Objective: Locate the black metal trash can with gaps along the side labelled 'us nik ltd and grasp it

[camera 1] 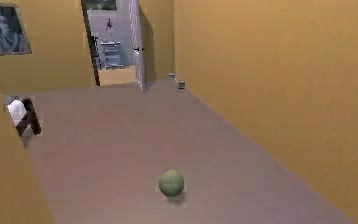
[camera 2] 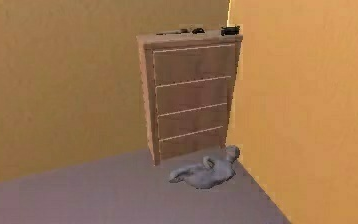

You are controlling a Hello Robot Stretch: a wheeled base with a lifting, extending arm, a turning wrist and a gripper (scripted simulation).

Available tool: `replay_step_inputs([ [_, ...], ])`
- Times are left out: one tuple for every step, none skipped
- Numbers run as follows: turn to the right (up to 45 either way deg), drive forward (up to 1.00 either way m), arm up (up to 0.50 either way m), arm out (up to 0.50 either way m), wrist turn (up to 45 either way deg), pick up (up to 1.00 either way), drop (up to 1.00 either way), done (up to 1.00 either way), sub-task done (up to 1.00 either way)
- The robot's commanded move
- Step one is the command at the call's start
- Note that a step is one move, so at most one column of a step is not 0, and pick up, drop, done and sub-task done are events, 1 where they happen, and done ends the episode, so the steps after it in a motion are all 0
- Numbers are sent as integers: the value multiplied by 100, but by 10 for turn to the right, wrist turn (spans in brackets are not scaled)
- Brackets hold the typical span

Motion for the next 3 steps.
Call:
replay_step_inputs([
  [450, 0, 0, 0, 0, 0, 0, 0, 0],
  [240, 0, 0, 0, 0, 0, 0, 0, 0],
  [0, 15, 0, 0, 0, 0, 0, 0, 0],
])
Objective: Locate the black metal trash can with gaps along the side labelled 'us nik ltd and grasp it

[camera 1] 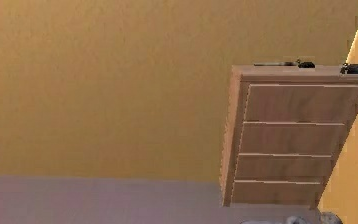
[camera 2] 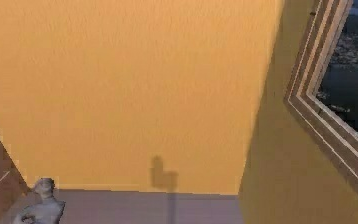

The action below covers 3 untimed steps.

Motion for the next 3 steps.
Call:
replay_step_inputs([
  [-420, 0, 0, 0, 0, 0, 0, 0, 0],
  [0, 100, 0, 0, 0, 0, 0, 0, 0],
  [0, 25, 0, 0, 0, 0, 0, 0, 0],
])
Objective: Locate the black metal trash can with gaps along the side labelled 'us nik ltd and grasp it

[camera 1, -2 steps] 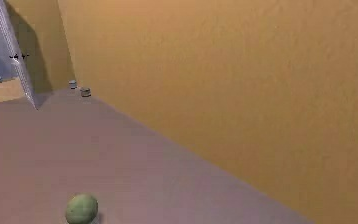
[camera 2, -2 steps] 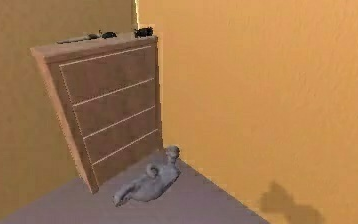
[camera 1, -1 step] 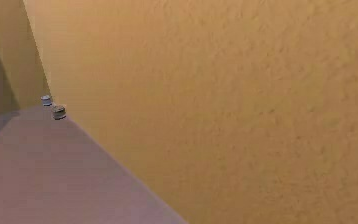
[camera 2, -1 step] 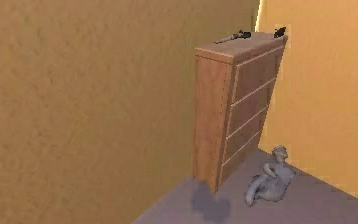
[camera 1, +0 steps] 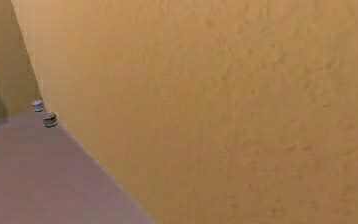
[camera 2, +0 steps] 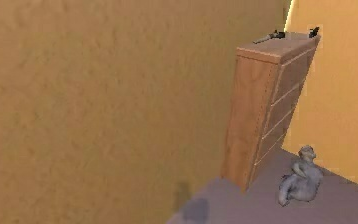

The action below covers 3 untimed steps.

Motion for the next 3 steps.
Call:
replay_step_inputs([
  [-450, 0, 0, 0, 0, 0, 0, 0, 0],
  [-150, 0, 0, 0, 0, 0, 0, 0, 0],
  [0, 100, 0, 0, 0, 0, 0, 0, 0],
])
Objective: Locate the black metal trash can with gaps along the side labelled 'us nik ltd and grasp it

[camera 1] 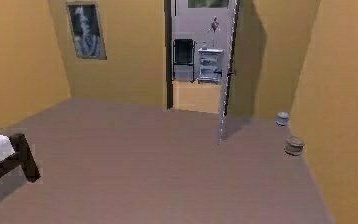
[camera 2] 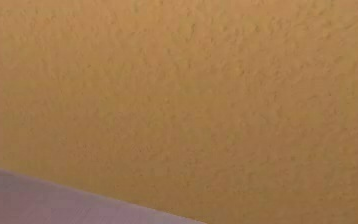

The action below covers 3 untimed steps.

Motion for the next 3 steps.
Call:
replay_step_inputs([
  [-30, 0, 0, 0, 0, 0, 0, 0, 0],
  [0, 100, 0, 0, 0, 0, 0, 0, 0],
  [0, 100, 0, 0, 0, 0, 0, 0, 0],
])
